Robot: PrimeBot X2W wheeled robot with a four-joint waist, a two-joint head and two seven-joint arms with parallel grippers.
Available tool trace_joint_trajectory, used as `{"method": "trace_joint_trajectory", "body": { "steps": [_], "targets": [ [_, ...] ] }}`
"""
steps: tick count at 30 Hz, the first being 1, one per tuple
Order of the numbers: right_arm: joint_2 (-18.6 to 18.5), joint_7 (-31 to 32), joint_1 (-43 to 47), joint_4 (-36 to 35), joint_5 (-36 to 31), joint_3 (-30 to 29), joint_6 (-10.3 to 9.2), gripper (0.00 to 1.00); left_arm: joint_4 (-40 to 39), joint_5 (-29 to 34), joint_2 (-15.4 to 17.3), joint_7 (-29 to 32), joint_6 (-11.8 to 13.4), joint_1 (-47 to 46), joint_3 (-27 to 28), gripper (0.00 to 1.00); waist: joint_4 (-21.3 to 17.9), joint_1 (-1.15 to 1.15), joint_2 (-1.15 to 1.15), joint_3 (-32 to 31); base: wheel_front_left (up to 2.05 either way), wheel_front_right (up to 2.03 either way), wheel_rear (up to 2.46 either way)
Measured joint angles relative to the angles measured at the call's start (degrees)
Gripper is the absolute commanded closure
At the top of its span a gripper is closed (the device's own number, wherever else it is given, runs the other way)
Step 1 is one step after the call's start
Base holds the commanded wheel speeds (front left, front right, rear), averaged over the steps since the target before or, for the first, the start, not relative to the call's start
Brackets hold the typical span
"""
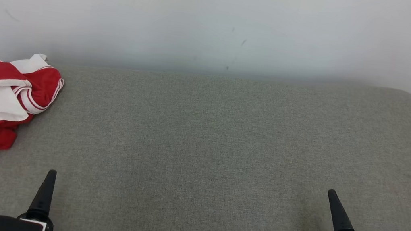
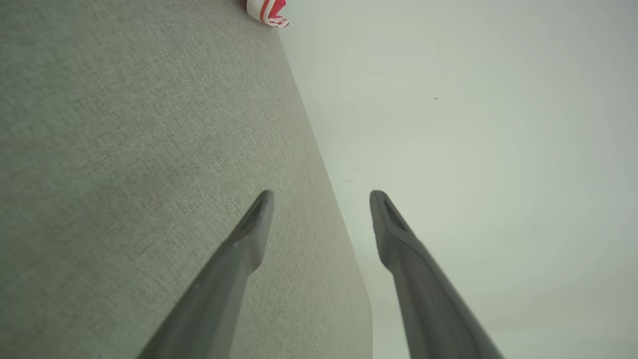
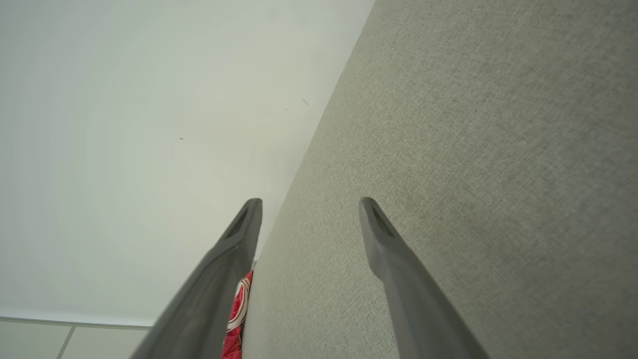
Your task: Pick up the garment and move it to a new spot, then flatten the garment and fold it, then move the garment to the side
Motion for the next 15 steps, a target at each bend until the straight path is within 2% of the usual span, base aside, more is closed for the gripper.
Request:
{"method": "trace_joint_trajectory", "body": {
  "steps": [15],
  "targets": [
    [-3.28, -1.97, -3.57, 0.38, -13.45, 6.13, -2.7, 0.0, 0.75, 17.38, 0.81, -2.0, 2.01, -0.12, -1.21, 0.0, -0.02, 0.0, 0.0, -0.66, 0.0, 0.0, 0.0]
  ]
}}
